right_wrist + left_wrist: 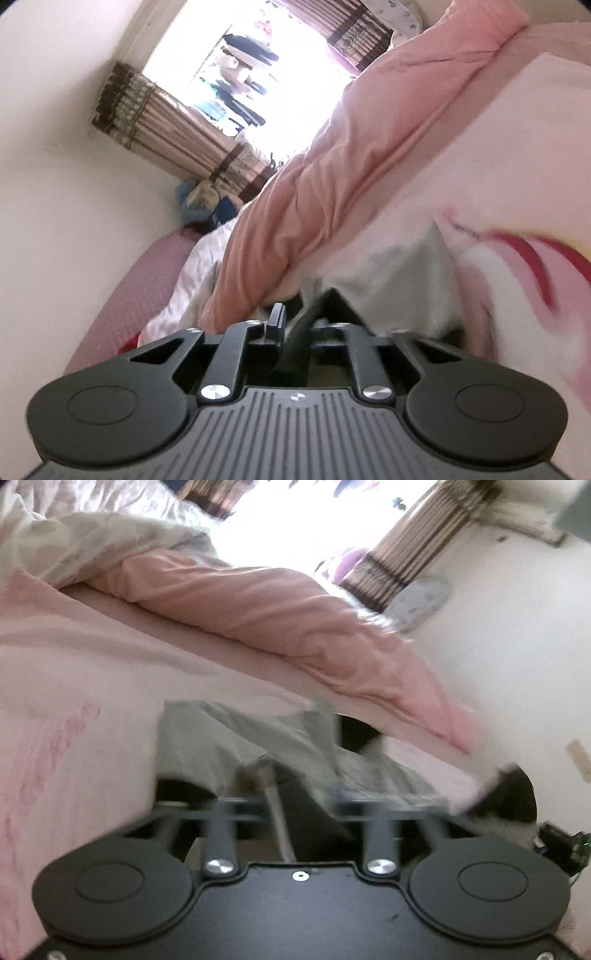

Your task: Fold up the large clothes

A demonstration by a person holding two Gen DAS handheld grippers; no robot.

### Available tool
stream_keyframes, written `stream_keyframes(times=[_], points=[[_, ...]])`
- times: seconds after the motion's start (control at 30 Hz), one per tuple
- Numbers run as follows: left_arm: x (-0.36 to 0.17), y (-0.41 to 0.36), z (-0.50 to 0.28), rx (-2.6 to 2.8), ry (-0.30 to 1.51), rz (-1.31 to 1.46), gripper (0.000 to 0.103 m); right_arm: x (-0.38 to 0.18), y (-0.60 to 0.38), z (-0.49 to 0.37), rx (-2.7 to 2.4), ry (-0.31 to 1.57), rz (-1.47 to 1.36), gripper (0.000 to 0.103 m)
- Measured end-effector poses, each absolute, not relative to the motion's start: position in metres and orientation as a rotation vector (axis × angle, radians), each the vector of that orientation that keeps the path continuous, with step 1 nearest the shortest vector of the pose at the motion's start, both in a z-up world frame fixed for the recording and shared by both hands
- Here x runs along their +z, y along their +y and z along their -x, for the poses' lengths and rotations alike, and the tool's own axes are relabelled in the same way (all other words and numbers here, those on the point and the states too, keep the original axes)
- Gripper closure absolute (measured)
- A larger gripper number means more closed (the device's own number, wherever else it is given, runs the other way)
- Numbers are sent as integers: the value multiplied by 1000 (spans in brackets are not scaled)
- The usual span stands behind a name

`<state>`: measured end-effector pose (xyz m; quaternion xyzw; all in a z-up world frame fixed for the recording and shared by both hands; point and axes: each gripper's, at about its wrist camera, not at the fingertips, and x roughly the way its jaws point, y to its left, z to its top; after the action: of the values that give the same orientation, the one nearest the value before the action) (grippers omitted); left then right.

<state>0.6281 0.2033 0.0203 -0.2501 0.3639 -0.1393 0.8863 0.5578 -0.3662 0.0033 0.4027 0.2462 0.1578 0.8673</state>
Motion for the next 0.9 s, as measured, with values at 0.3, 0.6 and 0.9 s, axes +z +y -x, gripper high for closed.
stream_keyframes(times=[0.3, 0.6, 0.9], points=[[-19, 222, -644, -183, 729, 466, 17, -36, -368, -572, 203, 488, -781, 42], [-40, 193, -658, -100, 739, 220, 16, -25, -343, -582, 91, 546, -401, 36], [-57, 177, -670, -84, 742, 217, 16, -45, -323, -611, 134, 625, -334, 46]])
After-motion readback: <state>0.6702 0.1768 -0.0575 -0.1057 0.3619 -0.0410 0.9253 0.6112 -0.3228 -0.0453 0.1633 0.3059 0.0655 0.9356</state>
